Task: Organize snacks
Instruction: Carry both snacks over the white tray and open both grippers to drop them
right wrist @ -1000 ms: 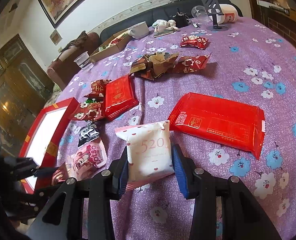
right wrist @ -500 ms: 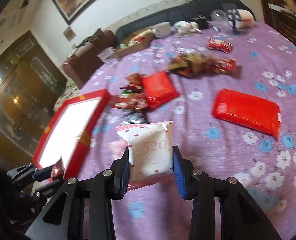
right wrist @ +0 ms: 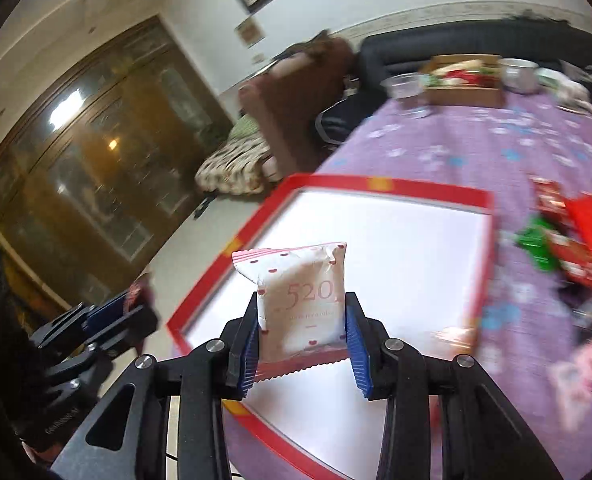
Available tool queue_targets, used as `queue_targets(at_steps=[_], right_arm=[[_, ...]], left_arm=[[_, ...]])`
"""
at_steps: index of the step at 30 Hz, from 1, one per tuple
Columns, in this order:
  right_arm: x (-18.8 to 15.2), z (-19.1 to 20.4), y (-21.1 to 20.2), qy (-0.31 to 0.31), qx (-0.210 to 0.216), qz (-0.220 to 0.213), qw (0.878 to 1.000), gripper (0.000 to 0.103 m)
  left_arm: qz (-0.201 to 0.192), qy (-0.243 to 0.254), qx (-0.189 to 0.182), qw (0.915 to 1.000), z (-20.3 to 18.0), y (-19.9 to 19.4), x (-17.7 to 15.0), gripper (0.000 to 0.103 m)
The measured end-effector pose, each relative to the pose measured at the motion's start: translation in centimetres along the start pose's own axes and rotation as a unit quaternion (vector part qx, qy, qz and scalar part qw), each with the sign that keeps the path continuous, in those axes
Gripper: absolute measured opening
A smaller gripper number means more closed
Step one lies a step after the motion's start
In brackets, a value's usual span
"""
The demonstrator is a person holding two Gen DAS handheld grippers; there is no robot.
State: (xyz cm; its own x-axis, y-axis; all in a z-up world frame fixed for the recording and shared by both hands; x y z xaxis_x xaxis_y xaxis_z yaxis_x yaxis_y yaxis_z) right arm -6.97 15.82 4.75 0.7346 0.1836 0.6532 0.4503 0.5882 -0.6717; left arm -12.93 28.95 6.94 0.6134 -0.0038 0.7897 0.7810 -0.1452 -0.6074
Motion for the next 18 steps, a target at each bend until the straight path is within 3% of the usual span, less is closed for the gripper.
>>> queue_targets(at_steps=[6,18], right_arm=[[-0.9,2.1,3.7,-0.008,0.003,0.036,0.999,0.038],[-2.6,1.7,5.7,-0.014,-0.015,0.067,0.998,0.04]], left_arm=[[0.03,-0.01,0.016,0.9994,1.2,3.2,-1.8,0.027],[0.07,-0.028,0.041,0.9963,1.4,5.8,-4.8,0.027]])
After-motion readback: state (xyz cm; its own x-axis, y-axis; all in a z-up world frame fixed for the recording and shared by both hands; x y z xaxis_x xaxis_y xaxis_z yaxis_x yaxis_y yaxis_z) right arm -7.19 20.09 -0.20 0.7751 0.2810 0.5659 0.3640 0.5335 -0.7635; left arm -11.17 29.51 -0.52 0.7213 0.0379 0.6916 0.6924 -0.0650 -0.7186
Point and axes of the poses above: each gripper's, at about its wrist camera, not at the fingertips, and y roughly the way its jaws point, z to its left, x to its top, the point moved 5 cm from there along y, roughly the way its jaws point, and after that the axes turned 8 degrees about -x, right-handed, at the moved point
